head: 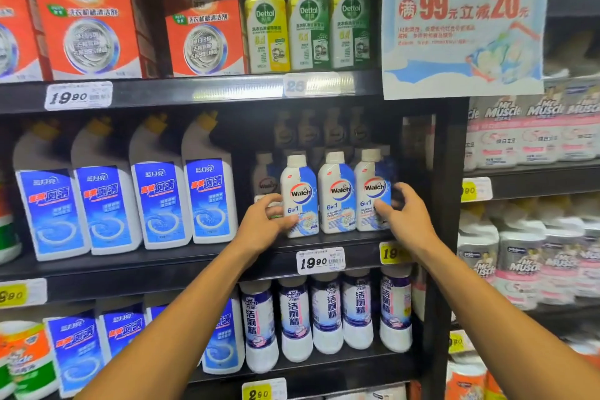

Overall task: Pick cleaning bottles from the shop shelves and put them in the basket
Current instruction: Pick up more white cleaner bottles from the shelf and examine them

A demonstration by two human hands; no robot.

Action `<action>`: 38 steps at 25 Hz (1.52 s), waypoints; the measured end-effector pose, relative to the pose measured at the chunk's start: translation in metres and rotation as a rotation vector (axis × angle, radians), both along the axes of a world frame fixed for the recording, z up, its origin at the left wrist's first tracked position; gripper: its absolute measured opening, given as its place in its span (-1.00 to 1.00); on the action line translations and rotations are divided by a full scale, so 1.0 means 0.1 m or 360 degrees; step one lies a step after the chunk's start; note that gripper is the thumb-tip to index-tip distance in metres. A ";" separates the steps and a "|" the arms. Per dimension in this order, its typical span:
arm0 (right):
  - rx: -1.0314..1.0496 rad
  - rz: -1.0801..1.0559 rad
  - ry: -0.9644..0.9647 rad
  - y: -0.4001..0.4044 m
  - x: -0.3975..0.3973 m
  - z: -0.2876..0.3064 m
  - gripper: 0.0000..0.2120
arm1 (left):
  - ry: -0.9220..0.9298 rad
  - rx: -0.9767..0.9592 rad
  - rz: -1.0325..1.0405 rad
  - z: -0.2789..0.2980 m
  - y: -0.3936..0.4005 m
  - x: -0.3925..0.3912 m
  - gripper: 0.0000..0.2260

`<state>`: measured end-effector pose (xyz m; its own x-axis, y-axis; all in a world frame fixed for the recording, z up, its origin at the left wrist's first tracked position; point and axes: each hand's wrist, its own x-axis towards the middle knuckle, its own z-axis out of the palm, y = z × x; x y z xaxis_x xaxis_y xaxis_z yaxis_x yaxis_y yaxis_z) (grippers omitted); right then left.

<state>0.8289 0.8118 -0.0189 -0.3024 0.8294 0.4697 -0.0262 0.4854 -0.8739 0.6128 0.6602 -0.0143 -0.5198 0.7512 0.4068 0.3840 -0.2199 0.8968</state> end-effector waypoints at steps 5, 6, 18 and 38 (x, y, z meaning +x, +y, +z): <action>-0.0079 0.0114 -0.0009 0.04 0.02 0.01 -0.54 | 0.0001 -0.0060 -0.0019 0.01 0.03 0.04 -0.76; -0.0102 0.0144 -0.0013 0.05 0.03 0.02 -0.54 | 0.0039 -0.0062 -0.0018 0.00 0.03 0.05 -0.75; -0.0069 0.0185 -0.0004 0.13 -0.01 -0.04 -0.60 | 0.0265 -0.0051 0.0084 -0.02 -0.02 0.06 -0.75; -0.0013 0.0253 -0.0023 0.21 -0.02 -0.08 -0.56 | 0.0251 -0.0104 0.0105 -0.04 -0.02 0.03 -0.72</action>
